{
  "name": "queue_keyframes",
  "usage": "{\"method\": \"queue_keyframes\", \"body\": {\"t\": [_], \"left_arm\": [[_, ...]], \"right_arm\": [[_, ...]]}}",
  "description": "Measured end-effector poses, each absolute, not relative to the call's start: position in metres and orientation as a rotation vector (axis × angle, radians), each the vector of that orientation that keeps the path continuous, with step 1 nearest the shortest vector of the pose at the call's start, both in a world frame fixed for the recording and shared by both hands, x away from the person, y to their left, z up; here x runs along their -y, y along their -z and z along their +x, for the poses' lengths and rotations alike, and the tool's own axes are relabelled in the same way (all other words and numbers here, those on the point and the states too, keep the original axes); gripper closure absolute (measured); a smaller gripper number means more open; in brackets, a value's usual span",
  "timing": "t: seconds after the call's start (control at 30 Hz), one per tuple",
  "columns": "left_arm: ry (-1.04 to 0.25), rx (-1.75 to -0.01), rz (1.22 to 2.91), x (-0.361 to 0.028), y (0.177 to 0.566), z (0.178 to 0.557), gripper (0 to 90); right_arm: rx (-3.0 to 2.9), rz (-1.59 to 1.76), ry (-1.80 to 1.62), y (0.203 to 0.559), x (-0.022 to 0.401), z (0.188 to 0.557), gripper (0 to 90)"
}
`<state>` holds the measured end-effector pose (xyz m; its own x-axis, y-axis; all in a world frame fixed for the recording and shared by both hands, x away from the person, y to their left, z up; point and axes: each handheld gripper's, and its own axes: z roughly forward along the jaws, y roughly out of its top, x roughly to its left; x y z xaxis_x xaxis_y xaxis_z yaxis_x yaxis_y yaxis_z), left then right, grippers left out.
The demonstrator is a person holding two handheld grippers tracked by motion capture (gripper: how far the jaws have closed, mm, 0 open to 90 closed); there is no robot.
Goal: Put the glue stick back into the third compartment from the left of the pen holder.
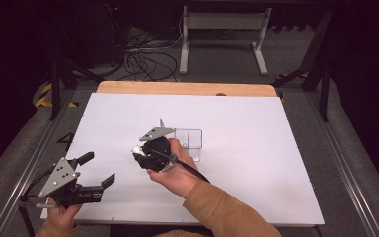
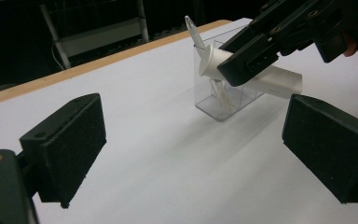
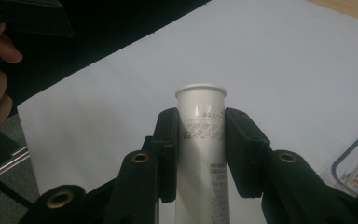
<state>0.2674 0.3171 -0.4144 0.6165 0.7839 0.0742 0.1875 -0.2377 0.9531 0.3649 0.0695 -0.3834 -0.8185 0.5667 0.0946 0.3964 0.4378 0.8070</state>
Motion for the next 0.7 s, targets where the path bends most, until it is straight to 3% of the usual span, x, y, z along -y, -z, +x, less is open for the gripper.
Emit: {"method": "queue_keyframes", "body": {"t": [0.7], "left_arm": [[-0.688,-0.804,1.759,-0.319,0.416,0.268,6.8]], "right_arm": [[-2.453,0.647,-1.463,0.355,-0.034,0.354,67.5]]}}
